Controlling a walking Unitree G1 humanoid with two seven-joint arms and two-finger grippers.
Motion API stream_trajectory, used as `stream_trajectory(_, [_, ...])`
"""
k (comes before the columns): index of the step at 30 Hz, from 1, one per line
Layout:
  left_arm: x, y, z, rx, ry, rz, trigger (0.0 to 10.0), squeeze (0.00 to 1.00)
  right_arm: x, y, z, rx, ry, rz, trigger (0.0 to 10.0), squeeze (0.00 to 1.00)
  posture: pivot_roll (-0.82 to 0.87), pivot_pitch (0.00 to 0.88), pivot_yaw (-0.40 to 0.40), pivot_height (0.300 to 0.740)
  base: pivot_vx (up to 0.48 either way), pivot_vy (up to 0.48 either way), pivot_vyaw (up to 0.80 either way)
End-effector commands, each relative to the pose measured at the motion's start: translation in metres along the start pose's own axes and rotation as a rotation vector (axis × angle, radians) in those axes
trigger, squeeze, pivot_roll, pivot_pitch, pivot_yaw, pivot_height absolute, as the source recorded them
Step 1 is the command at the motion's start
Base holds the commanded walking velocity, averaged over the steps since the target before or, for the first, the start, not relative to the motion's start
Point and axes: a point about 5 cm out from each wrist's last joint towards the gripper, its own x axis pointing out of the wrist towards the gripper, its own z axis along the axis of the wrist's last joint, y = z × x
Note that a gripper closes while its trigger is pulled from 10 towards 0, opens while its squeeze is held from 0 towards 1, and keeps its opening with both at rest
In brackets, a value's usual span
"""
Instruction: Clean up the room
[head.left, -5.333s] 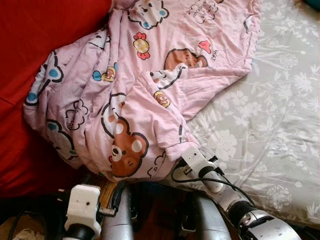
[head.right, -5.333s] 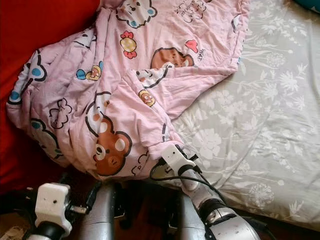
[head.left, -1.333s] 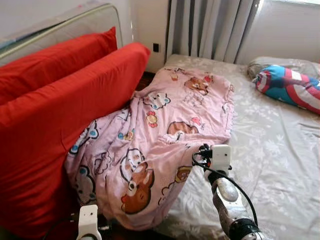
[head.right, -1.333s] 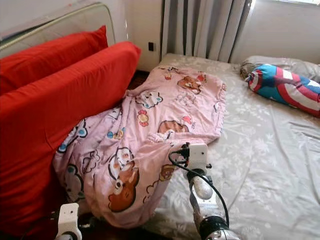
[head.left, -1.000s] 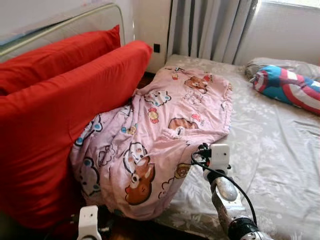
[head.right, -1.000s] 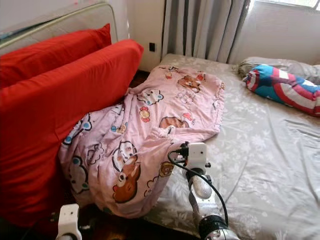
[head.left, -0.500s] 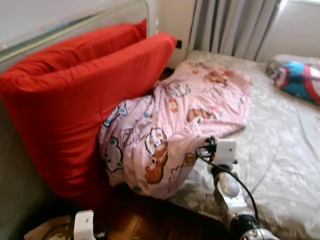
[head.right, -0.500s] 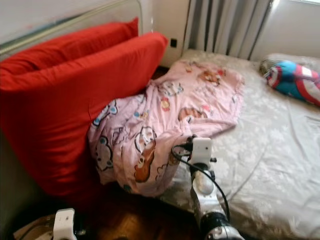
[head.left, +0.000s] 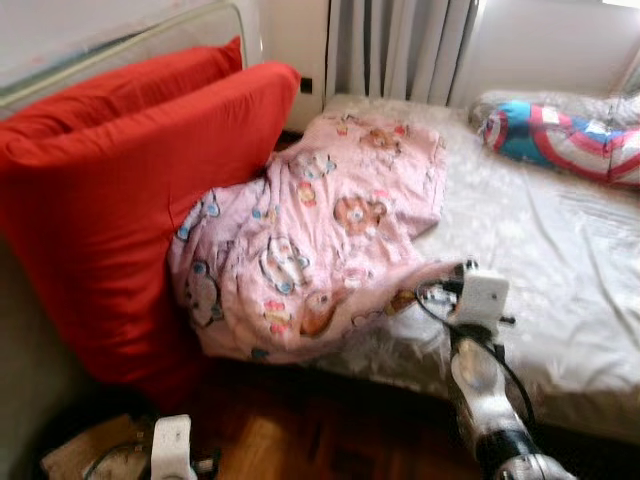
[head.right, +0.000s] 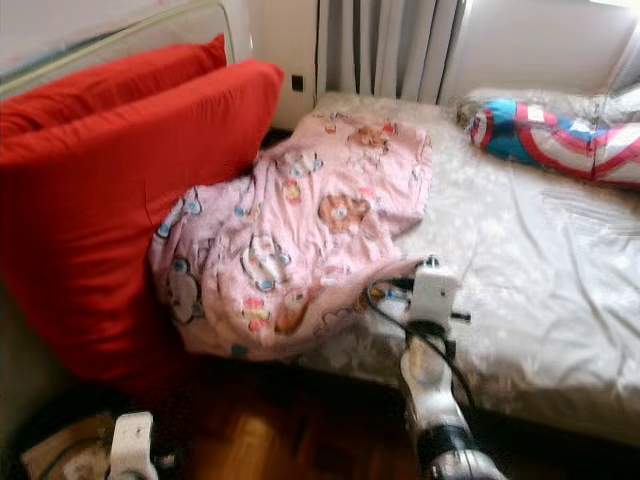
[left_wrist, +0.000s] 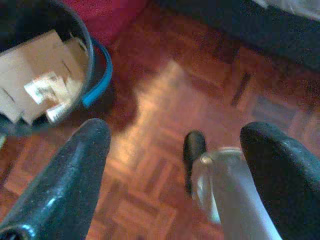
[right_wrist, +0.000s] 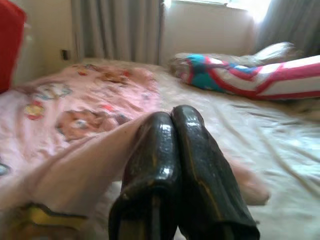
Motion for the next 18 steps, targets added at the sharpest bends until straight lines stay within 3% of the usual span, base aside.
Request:
stream_trajectory(1, [0.000, 0.003, 0.001, 0.014, 0.005, 0.003, 10.0, 0.00, 0.003, 0.004, 0.010, 0.000, -0.057, -0.001, 10.0, 0.00, 0.03, 0.025, -0.024, 0.740, -0.300, 0.000, 0.00])
stream_trajectory(5, [0.000, 0.002, -0.001, 0.022, 0.009, -0.002, 10.0, 0.00, 0.002, 0.006, 0.010, -0.002, -0.057, -0.007, 10.0, 0.00, 0.03, 0.030, -0.024, 0.740, -0.299, 0.000, 0.00])
stream_trajectory(10, [-0.001, -0.001, -0.004, 0.039, 0.025, -0.023, 10.0, 0.00, 0.001, 0.005, 0.006, -0.001, -0.035, -0.020, 10.0, 0.00, 0.03, 0.035, -0.023, 0.740, 0.000, 0.000, 0.00])
stream_trajectory(14, [-0.001, -0.002, -0.006, 0.046, 0.034, -0.027, 10.0, 0.00, -0.002, 0.006, -0.009, -0.015, 0.076, -0.009, 10.0, 0.00, 0.03, 0.040, -0.024, 0.740, 0.000, 0.000, 0.00])
stream_trajectory(18, [-0.002, -0.002, -0.007, 0.044, 0.035, -0.029, 10.0, 0.00, -0.005, 0.006, -0.014, 0.011, 0.114, -0.015, 10.0, 0.00, 0.03, 0.042, -0.023, 0.740, 0.000, 0.000, 0.00])
